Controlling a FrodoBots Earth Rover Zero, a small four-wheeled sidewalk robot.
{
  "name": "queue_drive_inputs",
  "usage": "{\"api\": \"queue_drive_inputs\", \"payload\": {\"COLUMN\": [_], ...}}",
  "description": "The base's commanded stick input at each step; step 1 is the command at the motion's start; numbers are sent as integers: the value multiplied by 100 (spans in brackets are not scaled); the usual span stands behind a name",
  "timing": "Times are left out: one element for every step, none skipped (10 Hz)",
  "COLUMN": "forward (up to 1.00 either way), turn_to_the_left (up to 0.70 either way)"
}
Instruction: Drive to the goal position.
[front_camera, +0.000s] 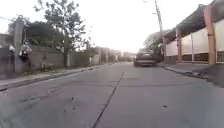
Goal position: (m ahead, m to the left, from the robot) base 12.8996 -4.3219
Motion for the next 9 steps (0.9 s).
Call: {"api": "queue_drive_inputs", "payload": {"forward": [100, 100, 100, 100, 100, 100, 100, 100, 100], "turn_to_the_left": [-40, -40, -40, -4, 0, 0, 0, 0, 0]}}
